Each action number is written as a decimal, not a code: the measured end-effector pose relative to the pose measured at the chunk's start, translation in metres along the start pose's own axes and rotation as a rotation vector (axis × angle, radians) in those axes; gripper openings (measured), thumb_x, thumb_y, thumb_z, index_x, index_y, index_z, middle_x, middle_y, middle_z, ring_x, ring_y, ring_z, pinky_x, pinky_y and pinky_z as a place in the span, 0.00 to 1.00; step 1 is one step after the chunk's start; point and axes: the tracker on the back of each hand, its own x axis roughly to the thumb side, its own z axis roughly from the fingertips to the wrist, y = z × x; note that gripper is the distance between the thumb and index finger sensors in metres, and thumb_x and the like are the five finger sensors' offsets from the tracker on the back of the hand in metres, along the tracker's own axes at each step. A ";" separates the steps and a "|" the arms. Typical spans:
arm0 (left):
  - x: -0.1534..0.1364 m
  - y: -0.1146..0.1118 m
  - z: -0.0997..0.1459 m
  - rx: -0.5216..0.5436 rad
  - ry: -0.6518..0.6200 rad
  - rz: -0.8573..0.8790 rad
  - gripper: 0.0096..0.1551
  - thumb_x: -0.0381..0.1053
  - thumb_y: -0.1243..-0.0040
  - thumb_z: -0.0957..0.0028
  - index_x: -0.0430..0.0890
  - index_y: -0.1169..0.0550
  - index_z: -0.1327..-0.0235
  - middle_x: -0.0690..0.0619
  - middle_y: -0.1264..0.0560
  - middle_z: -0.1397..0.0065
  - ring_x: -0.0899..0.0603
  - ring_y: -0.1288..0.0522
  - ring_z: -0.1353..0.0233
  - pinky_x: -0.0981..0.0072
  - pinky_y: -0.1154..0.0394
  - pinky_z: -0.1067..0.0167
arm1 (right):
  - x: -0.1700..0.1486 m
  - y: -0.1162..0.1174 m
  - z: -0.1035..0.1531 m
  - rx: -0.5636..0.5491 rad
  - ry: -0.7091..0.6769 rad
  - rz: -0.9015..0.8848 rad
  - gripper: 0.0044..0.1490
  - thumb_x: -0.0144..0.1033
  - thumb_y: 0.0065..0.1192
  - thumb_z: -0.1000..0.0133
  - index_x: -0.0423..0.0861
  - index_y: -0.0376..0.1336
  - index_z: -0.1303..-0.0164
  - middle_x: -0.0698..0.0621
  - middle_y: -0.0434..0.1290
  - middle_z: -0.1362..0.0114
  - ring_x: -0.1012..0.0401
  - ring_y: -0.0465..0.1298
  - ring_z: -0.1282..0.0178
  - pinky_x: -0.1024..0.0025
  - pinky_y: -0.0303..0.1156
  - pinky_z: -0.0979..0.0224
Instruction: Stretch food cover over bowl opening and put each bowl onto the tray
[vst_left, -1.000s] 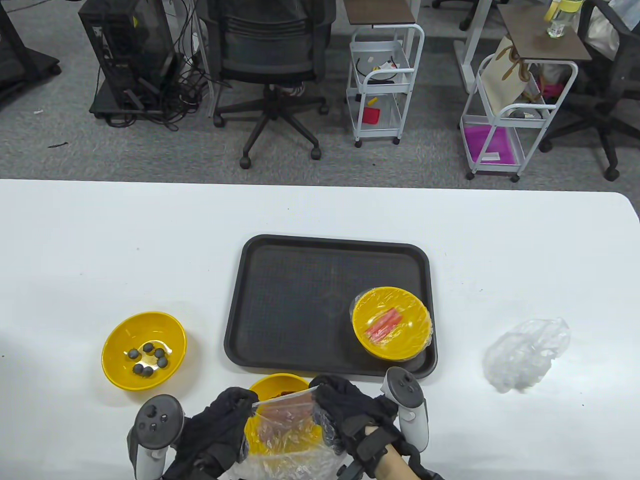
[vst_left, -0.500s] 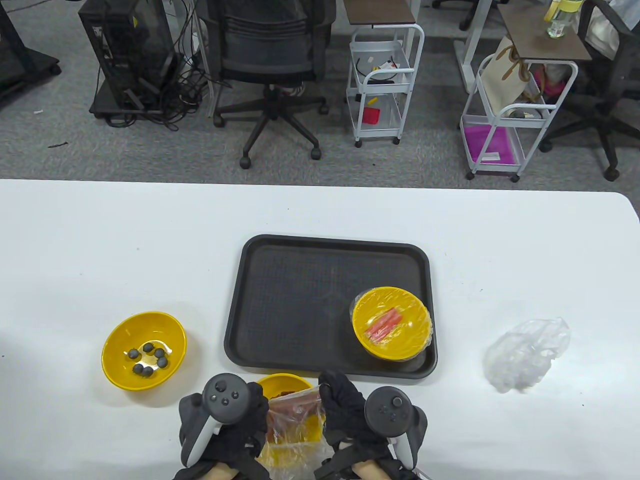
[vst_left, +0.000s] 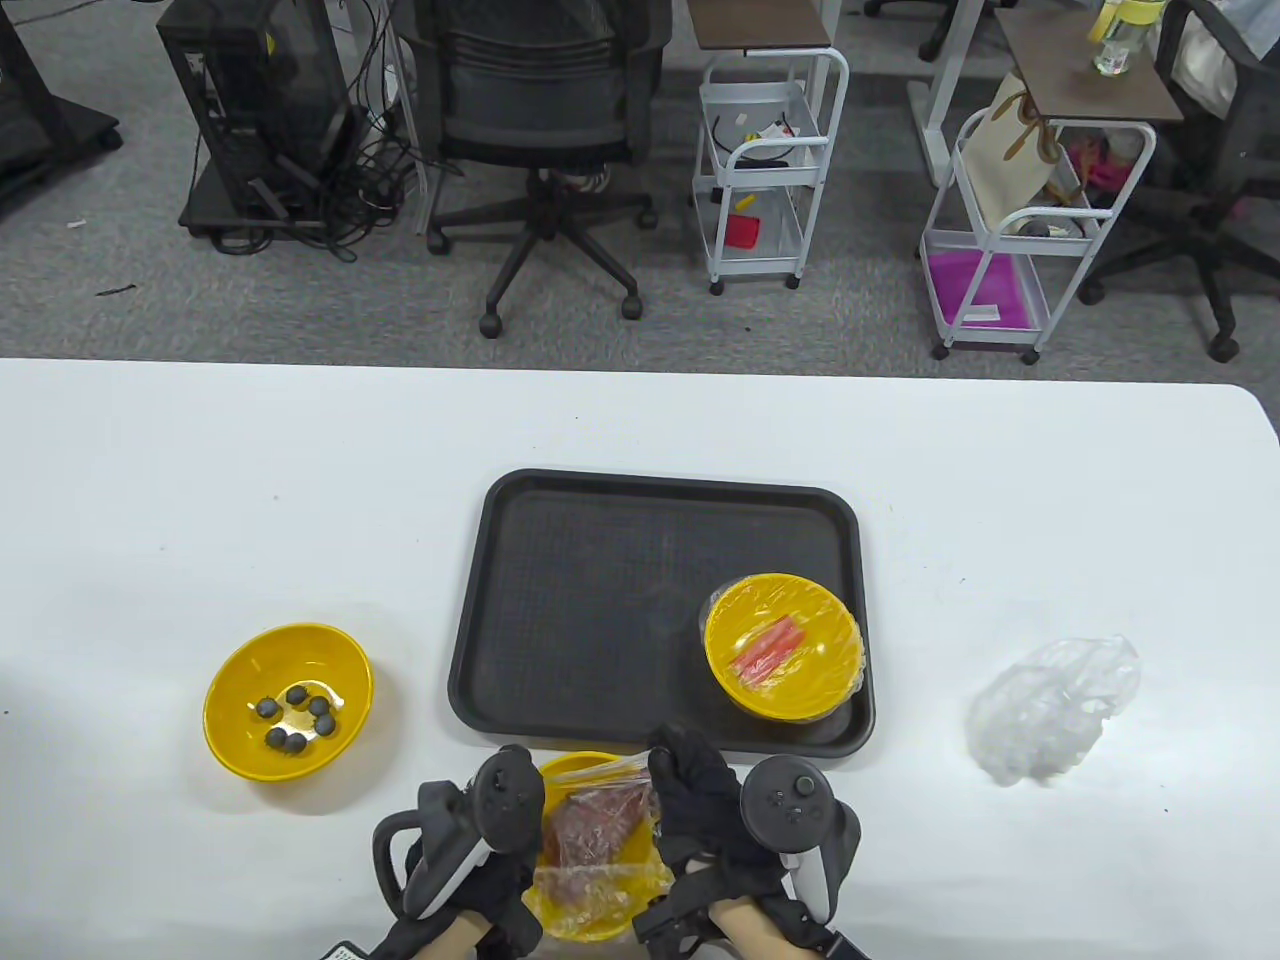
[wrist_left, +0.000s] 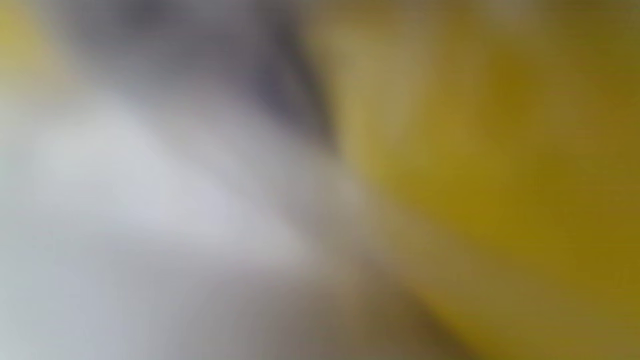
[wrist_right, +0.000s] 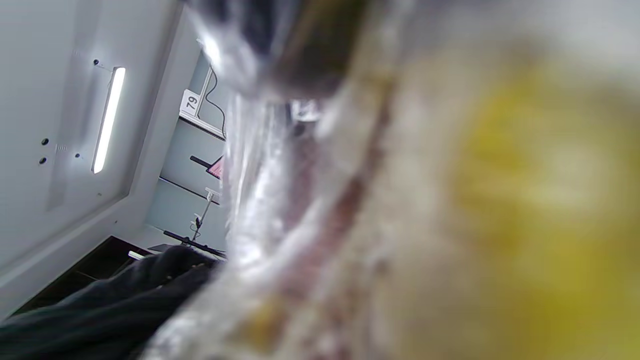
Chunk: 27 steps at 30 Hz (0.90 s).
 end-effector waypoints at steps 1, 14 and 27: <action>-0.001 -0.001 -0.001 -0.010 0.012 0.015 0.23 0.53 0.54 0.44 0.44 0.24 0.44 0.44 0.13 0.60 0.65 0.23 0.82 0.73 0.14 0.76 | -0.001 0.000 -0.001 -0.008 0.002 -0.018 0.26 0.42 0.54 0.41 0.49 0.61 0.33 0.50 0.70 0.44 0.70 0.79 0.72 0.84 0.78 0.75; -0.027 -0.007 -0.007 -0.059 -0.067 0.295 0.48 0.75 0.57 0.61 0.44 0.16 0.45 0.45 0.12 0.64 0.67 0.24 0.81 0.74 0.14 0.77 | -0.003 -0.003 -0.003 -0.004 0.018 -0.036 0.26 0.43 0.53 0.41 0.49 0.60 0.33 0.51 0.70 0.43 0.70 0.79 0.71 0.85 0.78 0.74; -0.022 -0.015 -0.011 -0.110 -0.187 0.224 0.37 0.64 0.45 0.52 0.38 0.18 0.43 0.46 0.10 0.65 0.64 0.24 0.86 0.73 0.14 0.80 | -0.002 -0.003 -0.004 0.020 0.009 -0.006 0.26 0.43 0.52 0.39 0.50 0.59 0.31 0.51 0.69 0.42 0.70 0.79 0.70 0.84 0.78 0.73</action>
